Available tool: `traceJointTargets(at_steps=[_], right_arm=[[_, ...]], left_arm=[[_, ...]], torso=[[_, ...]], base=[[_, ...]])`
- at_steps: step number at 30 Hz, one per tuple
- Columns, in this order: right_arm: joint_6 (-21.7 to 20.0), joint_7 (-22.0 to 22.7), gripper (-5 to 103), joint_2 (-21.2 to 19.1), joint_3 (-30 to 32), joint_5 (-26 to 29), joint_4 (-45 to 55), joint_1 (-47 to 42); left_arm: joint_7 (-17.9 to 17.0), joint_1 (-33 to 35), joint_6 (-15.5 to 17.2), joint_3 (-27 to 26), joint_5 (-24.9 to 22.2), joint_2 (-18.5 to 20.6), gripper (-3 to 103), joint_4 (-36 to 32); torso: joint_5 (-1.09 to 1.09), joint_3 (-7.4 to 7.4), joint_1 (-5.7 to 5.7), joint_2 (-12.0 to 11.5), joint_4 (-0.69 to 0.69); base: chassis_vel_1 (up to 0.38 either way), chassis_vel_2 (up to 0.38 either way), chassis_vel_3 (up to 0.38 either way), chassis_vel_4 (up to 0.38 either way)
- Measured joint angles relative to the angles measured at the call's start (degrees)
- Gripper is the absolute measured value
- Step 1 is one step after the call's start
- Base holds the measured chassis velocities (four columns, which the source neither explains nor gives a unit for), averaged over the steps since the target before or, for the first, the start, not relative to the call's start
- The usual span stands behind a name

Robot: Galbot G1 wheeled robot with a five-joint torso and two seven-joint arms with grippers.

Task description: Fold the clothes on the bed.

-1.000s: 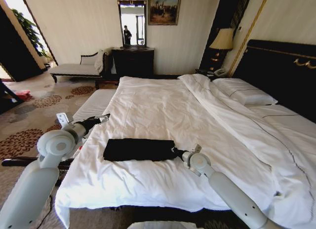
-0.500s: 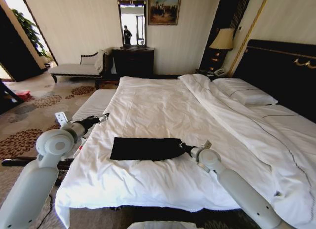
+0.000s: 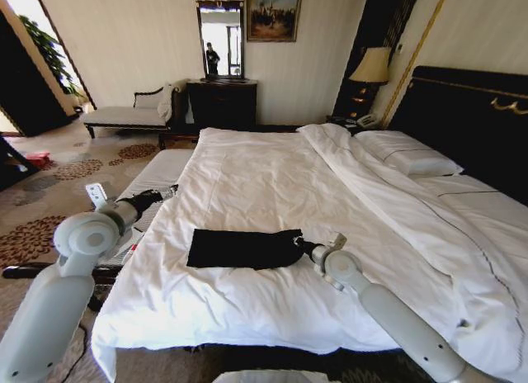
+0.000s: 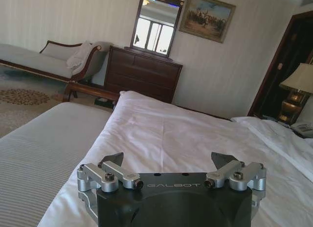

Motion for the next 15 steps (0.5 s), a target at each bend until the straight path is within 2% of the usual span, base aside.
traceJointTargets(at_steps=[3,11,15], right_arm=[[0.1,0.1,3,0.4,-5.1,-1.4,1.8,3.6],[0.1,0.1,3,2.1,-11.7,-2.5,1.4,9.5],[0.1,0.0,3,4.1,-15.7,-2.9,-1.0,12.7]], left_arm=[[0.0,0.1,0.0,-0.6,0.0,0.1,100,0.1],[0.0,1.2,0.0,-1.2,0.3,-0.5,100,0.1],[0.0,1.5,0.0,-1.4,0.6,-0.6,100,0.6]], torso=[[0.00,0.00,0.01,0.0,0.00],[-0.01,0.00,0.01,0.0,0.00],[0.00,0.00,0.01,0.0,-0.02]], base=[[0.000,0.000,0.000,0.000],[0.000,0.000,0.000,0.000],[0.000,0.000,0.000,0.000]])
